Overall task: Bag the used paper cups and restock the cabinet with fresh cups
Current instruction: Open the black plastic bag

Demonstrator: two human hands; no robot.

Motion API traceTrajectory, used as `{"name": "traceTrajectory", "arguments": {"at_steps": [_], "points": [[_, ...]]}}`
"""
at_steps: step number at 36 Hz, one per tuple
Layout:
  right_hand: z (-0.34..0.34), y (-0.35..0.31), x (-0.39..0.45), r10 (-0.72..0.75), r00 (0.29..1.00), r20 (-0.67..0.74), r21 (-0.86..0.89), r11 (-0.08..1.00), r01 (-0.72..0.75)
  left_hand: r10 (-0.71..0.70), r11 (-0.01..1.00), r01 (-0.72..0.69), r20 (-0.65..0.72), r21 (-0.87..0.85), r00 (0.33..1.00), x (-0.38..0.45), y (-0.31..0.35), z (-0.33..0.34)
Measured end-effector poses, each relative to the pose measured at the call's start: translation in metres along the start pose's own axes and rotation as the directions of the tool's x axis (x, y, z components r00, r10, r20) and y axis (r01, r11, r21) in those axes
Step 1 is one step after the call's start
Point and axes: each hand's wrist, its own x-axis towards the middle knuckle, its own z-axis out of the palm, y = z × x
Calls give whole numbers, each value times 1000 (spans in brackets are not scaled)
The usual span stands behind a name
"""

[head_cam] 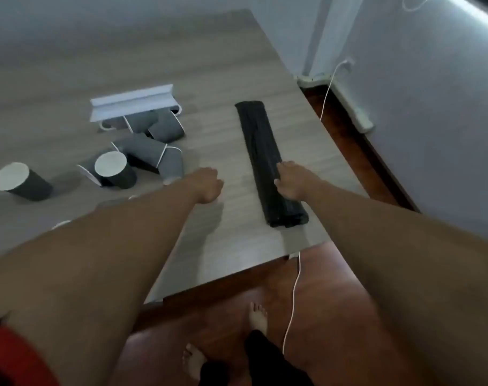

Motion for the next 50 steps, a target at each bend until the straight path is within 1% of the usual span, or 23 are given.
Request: {"name": "traceTrajectory", "arguments": {"at_steps": [3, 6, 11, 13, 16, 19, 22, 28, 29, 31, 32, 34, 35, 36, 37, 38, 40, 41, 43, 44, 46, 48, 50], "points": [[12, 14, 2, 26, 1000, 15, 18, 999, -26, -31, 998, 33, 49, -59, 998, 8, 11, 15], [30, 31, 5, 36, 998, 47, 17, 999, -37, -18, 997, 25, 102, -70, 995, 17, 27, 36], [49, 50, 10, 77, 996, 39, 19, 997, -77, 1, 996, 13, 166, -88, 986, 40, 46, 64], [55, 56, 10, 124, 992, 38, -7, 992, -124, -2, 995, 18, 153, -103, 988, 47, 57, 75], [67, 66, 12, 200, 980, 12, -5, 980, -200, -32, 992, 41, 74, -120, 997, 52, 74, 88], [80, 73, 13, 272, 962, 5, 74, 959, -272, -125, 966, 129, 35, -225, 992, 56, 86, 103], [87, 77, 16, 326, 945, 6, 156, 934, -322, -171, 905, 194, 94, -379, 981, 60, 93, 117], [91, 79, 21, 370, 928, 41, 436, 829, -350, -218, 848, 210, 41, -487, 975, 59, 103, 125], [88, 80, 21, 379, 924, 46, 510, 787, -348, -235, 814, 219, 39, -539, 971, 58, 102, 122], [83, 78, 19, 396, 915, 70, 659, 671, -341, -278, 669, 235, 56, -705, 959, 55, 100, 115], [78, 76, 19, 403, 912, 76, 730, 601, -326, -290, 547, 227, 72, -805, 954, 53, 98, 107], [69, 71, 17, 417, 902, 114, 869, 397, -294, -290, 201, 222, 158, -954, 944, 47, 98, 94], [61, 65, 15, 406, 904, 131, 916, 298, -267, -271, 50, 213, 192, -976, 943, 43, 96, 84], [53, 60, 13, 388, 913, 128, 946, 228, -229, -257, -46, 194, 199, -980, 946, 40, 94, 75], [44, 55, 12, 378, 920, 109, 957, 211, -200, -254, -95, 169, 189, -981, 949, 40, 91, 67], [39, 53, 14, 380, 921, 82, 962, 211, -172, -259, -101, 153, 174, -983, 950, 39, 88, 60], [24, 50, 17, 414, 910, 17, 962, 241, -128, -270, -20, 118, 119, -993, 955, 37, 77, 44], [15, 49, 19, 421, 907, -10, 960, 258, -109, -272, 83, 99, 73, -992, 959, 34, 72, 34], [6, 48, 23, 402, 915, -28, 955, 282, -95, -250, 338, 60, -28, -939, 968, 29, 65, 21], [2, 47, 22, 367, 930, -23, 955, 283, -88, -225, 414, 33, -67, -910, 972, 26, 62, 13], [-7, 39, 15, 234, 972, 31, 964, 251, -91, -159, 462, 6, -76, -887, 984, 19, 58, 2], [-15, 36, 10, 70, 993, 92, 960, 259, -107, -48, 500, 2, -26, -866, 998, 14, 55, -8], [-23, 39, 5, -62, 986, 157, 953, 272, -135, 90, 591, -4, 61, -807, 994, 7, 51, -17]]}}
